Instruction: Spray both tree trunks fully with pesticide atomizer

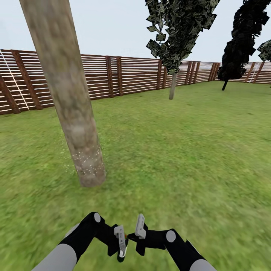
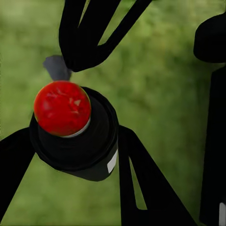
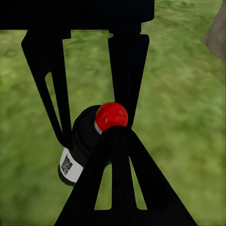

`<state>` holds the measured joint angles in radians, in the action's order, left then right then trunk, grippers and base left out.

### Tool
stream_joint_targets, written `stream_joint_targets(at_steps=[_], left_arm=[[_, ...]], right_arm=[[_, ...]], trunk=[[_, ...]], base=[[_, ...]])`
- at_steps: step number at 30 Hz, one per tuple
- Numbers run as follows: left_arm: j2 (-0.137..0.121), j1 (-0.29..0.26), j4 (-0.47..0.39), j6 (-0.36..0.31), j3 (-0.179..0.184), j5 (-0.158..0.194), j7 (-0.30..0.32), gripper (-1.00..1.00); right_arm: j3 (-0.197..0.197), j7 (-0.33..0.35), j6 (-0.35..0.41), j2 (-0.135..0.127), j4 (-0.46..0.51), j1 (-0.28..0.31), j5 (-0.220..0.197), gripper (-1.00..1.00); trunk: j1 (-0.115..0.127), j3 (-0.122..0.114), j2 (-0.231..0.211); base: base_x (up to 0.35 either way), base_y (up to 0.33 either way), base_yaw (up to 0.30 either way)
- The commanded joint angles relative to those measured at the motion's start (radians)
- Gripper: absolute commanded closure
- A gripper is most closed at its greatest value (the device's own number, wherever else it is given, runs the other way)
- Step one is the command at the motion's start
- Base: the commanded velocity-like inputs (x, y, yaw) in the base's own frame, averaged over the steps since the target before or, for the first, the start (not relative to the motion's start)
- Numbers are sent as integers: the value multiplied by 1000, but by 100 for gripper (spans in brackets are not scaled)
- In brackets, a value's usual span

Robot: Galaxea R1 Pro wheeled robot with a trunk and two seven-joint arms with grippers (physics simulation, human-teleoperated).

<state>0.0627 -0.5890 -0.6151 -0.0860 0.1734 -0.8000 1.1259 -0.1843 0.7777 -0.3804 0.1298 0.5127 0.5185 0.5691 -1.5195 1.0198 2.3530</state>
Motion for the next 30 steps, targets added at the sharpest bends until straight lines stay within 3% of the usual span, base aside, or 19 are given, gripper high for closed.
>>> stream_joint_targets(at_steps=[1, 6, 9, 11, 14, 15, 18, 20, 21, 23, 24, 25, 26, 27, 28, 30], left_arm=[[0, -1, 0, 0, 0, 1, 0, 100], [1, -1, 2, 0, 0, -1, -1, 100], [-12, 0, 22, -1, 7, -26, -63, 100], [-57, 2, 27, -1, 7, -96, -74, 100], [-119, 7, 27, 0, 8, -132, -75, 100], [-147, 8, 28, 1, 8, -134, -75, 100], [-223, 9, 26, 1, 4, -135, -77, 100], [-236, 5, 17, -6, -13, -133, -92, 100], [-240, 4, 16, -9, -49, -129, -128, 100], [-239, 9, 25, -5, -228, -115, -279, 100], [-234, 13, 36, -2, -365, -86, -376, 100], [-231, 14, 67, 2, -467, -46, -442, 100], [-229, 15, 135, 42, -568, 17, -514, 100], [-230, 17, 228, 155, -668, 100, -629, 100], [-232, 39, 306, 284, -745, 184, -778, 100], [-231, 102, 347, 394, -805, 289, -911, 100]], right_arm=[[0, 0, 0, 0, 0, 0, 0, 100], [0, 0, 0, -2, -1, 0, 0, 100], [0, 0, 0, -2, 0, 0, -1, 100], [0, 0, 0, -2, 0, 0, -1, 100], [0, 0, 0, -2, -1, 0, -1, 100], [0, 0, 0, -4, -1, 0, 0, -100], [4, -3, 0, -8, -2, 0, -1, -100], [8, -23, 0, -9, -2, 0, -1, -100], [9, -64, 0, -13, -2, 0, -1, -100], [9, -269, 0, -55, -24, -3, -6, -100], [9, -416, -1, -64, -94, -3, -8, -100], [8, -536, -1, -65, -149, -4, -9, -100], [9, -684, -1, -65, -192, -4, -12, -100], [14, -857, -3, -65, -243, -5, -47, -100], [42, -966, -6, -64, -306, -6, -164, -100], [64, -1007, -23, -64, -360, -6, -353, -100]], trunk=[[0, 0, 0], [0, 0, 0], [0, 0, 0], [0, 0, 0], [0, 0, 0], [0, 0, 0], [0, 0, 0], [0, 0, 0], [0, 0, 0], [0, 0, 0], [0, 0, 0], [0, 0, 0], [0, 0, 0], [0, 0, 0], [0, 0, 0], [0, 0, 0]], base=[[0, 0, 0], [0, 0, 0], [0, 0, 0], [0, 0, 0], [0, 0, 0], [0, 0, 0], [0, 0, 0], [0, 0, 0], [0, 0, 0], [0, 0, 0], [0, 0, 0], [0, 0, 0], [0, 0, 0], [0, 0, 0], [0, 0, 0], [0, 0, 0]])
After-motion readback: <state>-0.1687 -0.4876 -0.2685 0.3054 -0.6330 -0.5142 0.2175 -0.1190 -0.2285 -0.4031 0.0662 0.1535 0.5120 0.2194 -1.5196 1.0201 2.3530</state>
